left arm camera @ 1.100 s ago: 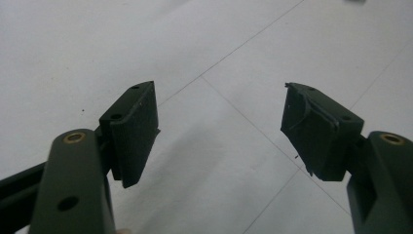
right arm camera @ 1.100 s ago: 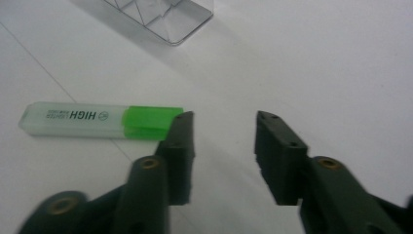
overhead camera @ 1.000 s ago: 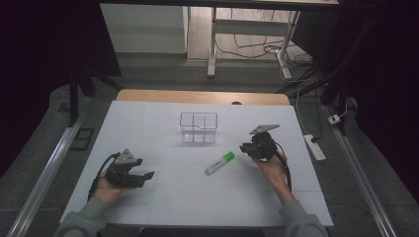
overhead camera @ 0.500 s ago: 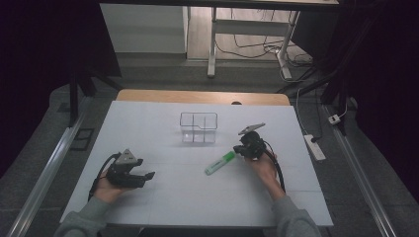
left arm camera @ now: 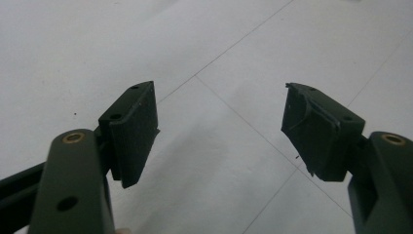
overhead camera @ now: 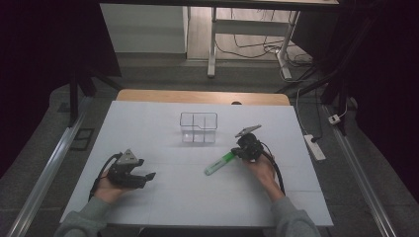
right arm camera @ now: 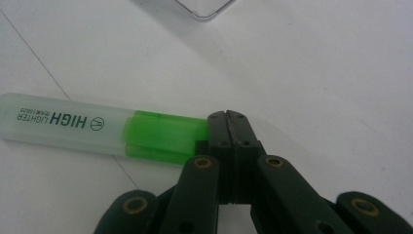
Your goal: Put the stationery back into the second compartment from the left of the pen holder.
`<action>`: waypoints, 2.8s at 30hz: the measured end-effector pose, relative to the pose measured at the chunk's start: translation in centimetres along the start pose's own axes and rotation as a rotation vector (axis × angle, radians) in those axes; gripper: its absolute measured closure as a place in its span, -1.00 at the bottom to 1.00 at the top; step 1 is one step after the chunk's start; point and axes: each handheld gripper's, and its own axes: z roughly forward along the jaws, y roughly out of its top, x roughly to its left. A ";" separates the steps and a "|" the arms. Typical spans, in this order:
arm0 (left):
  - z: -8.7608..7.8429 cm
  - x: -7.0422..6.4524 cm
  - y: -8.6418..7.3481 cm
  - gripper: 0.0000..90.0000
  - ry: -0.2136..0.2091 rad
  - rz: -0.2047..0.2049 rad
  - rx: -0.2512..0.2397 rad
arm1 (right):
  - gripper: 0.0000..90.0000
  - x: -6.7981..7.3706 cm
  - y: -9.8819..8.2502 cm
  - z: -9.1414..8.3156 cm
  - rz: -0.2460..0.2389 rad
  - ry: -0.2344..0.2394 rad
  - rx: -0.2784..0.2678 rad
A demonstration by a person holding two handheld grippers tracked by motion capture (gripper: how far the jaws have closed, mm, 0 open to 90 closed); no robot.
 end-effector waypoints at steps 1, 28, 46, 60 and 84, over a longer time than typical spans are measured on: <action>0.0 0.0 0.0 -0.36 0.000 0.000 0.000 | 1.00 0.1 0.0 0.0 0.001 0.005 0.000; 0.5 0.0 0.3 -0.37 -0.008 0.013 0.017 | 1.00 5.3 1.0 0.9 -0.086 0.100 0.011; 0.6 0.1 0.4 -0.37 -0.008 0.019 0.019 | 1.00 7.2 1.4 1.4 -0.125 0.129 0.014; 0.7 0.1 0.4 -0.37 -0.010 0.019 0.020 | 1.00 5.7 -0.3 -1.4 -0.091 0.059 -0.064; 0.9 -0.1 0.9 -0.38 -0.020 0.024 0.020 | -0.06 1.2 -10.7 -9.1 0.033 -0.053 -0.183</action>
